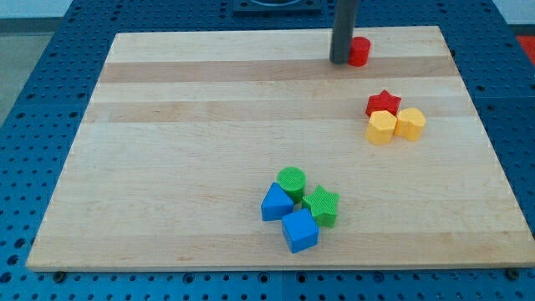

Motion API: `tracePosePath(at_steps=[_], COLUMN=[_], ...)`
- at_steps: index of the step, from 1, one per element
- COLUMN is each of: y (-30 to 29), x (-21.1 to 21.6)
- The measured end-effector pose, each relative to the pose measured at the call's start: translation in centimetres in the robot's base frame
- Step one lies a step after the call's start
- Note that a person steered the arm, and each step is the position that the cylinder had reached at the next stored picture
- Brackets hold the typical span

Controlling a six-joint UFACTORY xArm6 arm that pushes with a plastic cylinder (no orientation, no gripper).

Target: Slide the red star towards the red circle

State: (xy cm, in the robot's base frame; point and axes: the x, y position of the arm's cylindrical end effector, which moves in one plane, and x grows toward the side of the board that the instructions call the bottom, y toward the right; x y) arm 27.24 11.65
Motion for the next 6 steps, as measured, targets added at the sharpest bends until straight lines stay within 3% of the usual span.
tracePosePath(at_steps=[2, 3, 4, 5, 6], y=[4.0, 6.3, 12.8, 13.6, 9.2], x=[0.0, 3.7, 9.3, 14.8, 15.8])
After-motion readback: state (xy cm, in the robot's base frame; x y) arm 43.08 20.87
